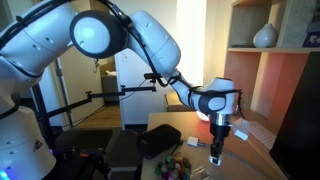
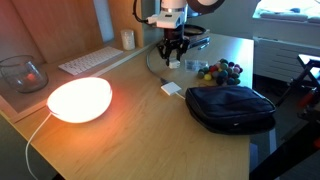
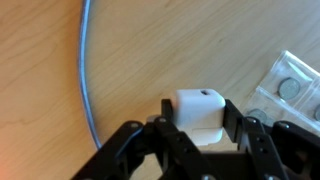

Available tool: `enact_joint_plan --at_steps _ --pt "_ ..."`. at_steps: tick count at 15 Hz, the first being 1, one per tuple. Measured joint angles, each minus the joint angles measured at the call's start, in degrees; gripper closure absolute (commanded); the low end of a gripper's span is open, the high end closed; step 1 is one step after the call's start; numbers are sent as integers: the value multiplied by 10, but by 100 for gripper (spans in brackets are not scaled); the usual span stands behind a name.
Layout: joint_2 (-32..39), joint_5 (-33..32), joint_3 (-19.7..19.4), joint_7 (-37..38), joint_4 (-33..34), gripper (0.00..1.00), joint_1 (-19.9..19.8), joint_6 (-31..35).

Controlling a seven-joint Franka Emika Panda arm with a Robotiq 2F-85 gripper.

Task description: Put the charger cable, head and the plastic object onto the floor.

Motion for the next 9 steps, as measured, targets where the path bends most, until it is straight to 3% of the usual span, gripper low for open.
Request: enact_joint_plan --at_steps 9 --pt "-80 -5 -30 5 -135 73 -7 63"
